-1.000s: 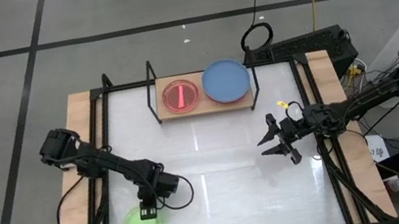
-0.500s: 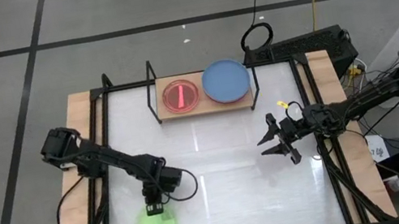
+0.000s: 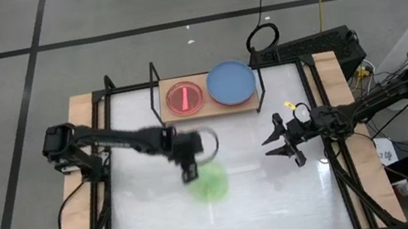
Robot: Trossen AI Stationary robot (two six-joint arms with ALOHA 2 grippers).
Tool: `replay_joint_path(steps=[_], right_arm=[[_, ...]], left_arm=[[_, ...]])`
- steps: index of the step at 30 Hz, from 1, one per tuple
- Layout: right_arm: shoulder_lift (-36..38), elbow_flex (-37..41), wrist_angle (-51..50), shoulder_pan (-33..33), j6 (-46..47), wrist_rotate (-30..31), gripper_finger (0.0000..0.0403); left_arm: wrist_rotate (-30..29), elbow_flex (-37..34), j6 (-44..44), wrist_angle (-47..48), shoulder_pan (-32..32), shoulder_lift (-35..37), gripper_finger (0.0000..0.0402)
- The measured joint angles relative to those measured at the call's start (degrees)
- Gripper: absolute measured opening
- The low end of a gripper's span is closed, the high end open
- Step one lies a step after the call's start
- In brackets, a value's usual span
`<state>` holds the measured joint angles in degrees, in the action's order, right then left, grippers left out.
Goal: Place and stack plates onto a shelf
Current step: Stack the light green plate on the light orange plate
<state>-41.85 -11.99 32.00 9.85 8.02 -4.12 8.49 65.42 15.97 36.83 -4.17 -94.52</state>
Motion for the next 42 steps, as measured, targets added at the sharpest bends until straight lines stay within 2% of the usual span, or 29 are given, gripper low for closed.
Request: replay_joint_path(steps=[3, 7, 13, 21, 28, 42], right_arm=[[0.0, 0.0, 0.8, 0.0, -1.0, 0.0, 0.0146], [0.0, 0.0, 1.7, 0.0, -1.6, -0.1, 0.0146], [0.0, 0.0, 1.6, 0.0, -3.3, -0.1, 0.0146], [0.0, 0.0, 1.6, 0.0, -4.4, -0.2, 0.0146], [0.0, 0.0, 1.6, 0.0, -5.7, -0.4, 0.0146], [0.0, 0.0, 2.2, 0.0, -6.2, -0.4, 0.0146]], left_arm=[[-7.4, 6.0, 0.6, 4.8, 5.1, 0.0, 0.0002], [-12.9, 12.9, 0.4, 10.5, 12.9, 0.0, 0.0002], [-14.3, 19.0, 0.6, 13.0, 26.1, 0.0, 0.0001], [-14.2, 19.2, 1.1, 12.9, 39.7, 0.0, 0.0002], [-14.1, 19.1, 0.2, 12.9, 43.6, 0.0, 0.0019], [-14.1, 19.0, -2.3, 12.8, 42.3, 0.0, 0.0023]])
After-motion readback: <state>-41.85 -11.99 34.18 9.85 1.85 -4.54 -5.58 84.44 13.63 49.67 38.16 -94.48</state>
